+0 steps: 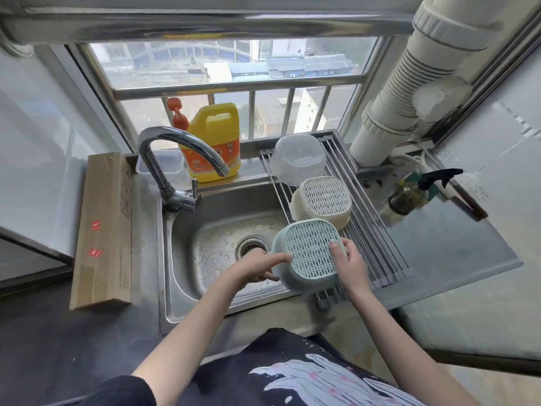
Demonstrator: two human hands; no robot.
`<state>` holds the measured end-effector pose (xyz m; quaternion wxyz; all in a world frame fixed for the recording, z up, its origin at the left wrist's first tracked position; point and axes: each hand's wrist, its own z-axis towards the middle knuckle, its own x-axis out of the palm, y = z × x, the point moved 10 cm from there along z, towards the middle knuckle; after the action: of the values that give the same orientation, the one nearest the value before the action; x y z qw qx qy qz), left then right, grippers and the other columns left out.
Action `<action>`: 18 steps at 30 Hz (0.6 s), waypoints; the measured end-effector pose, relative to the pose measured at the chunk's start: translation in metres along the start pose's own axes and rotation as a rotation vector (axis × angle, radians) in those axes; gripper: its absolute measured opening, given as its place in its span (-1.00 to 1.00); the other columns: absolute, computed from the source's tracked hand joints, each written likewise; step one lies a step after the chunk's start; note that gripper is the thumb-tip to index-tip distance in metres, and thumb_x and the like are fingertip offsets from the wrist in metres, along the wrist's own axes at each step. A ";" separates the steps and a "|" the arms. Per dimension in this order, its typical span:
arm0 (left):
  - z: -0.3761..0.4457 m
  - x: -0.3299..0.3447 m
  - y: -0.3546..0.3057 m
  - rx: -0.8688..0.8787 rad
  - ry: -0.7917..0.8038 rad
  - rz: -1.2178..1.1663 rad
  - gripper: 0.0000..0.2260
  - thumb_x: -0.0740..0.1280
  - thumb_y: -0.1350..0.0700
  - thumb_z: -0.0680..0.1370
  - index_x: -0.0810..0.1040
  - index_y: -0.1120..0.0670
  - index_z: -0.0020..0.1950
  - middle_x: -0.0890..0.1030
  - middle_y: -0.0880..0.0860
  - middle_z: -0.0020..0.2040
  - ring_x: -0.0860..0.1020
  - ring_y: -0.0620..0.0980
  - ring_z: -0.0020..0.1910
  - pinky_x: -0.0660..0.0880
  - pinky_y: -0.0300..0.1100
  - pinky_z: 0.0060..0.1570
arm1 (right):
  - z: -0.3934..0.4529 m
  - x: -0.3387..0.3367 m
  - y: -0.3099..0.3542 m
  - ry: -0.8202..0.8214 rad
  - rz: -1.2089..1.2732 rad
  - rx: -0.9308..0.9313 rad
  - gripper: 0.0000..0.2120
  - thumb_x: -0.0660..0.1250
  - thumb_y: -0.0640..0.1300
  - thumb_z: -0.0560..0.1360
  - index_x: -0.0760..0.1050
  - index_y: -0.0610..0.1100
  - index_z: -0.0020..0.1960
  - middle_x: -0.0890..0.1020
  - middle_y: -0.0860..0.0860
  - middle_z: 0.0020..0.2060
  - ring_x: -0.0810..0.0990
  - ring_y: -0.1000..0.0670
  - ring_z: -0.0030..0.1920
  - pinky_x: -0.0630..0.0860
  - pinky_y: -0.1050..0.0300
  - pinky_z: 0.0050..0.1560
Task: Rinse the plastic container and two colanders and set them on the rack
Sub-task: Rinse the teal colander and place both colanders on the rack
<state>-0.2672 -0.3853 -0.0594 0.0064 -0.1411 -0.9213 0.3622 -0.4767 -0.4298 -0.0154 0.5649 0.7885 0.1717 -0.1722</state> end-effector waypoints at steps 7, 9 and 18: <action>0.013 0.061 -0.017 -0.020 -0.087 0.024 -0.48 0.31 -0.14 0.47 0.46 0.24 0.25 0.52 0.09 0.05 0.60 0.00 -0.05 0.48 -0.31 -0.35 | 0.017 -0.052 -0.035 -0.002 -0.066 0.034 -0.78 0.19 0.06 0.59 0.45 -0.03 0.14 0.62 0.04 -0.09 0.58 0.10 -0.11 0.43 0.21 -0.26; 0.014 0.069 -0.024 -0.010 -0.223 0.056 -0.54 0.27 -0.12 0.51 0.49 0.21 0.22 0.55 0.08 0.09 0.53 0.01 -0.08 0.44 -0.20 -0.22 | 0.025 -0.061 -0.046 0.003 -0.097 0.048 -0.73 0.18 0.08 0.59 0.46 -0.04 0.18 0.61 0.03 -0.06 0.58 0.05 -0.06 0.46 0.16 -0.17; 0.015 0.092 -0.036 -0.023 -0.549 0.226 -0.39 0.05 -0.30 0.50 0.46 0.12 0.30 0.60 0.12 0.09 0.55 0.14 0.07 0.46 -0.07 -0.01 | 0.067 -0.062 -0.065 0.162 -0.249 0.033 -0.60 0.12 0.11 0.60 0.46 -0.11 0.28 0.60 -0.05 0.11 0.55 -0.07 0.12 0.46 0.05 0.07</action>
<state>-0.3667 -0.3957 -0.0547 -0.2850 -0.1394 -0.8712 0.3747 -0.5667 -0.4784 -0.0608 0.5104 0.7817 0.3104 -0.1795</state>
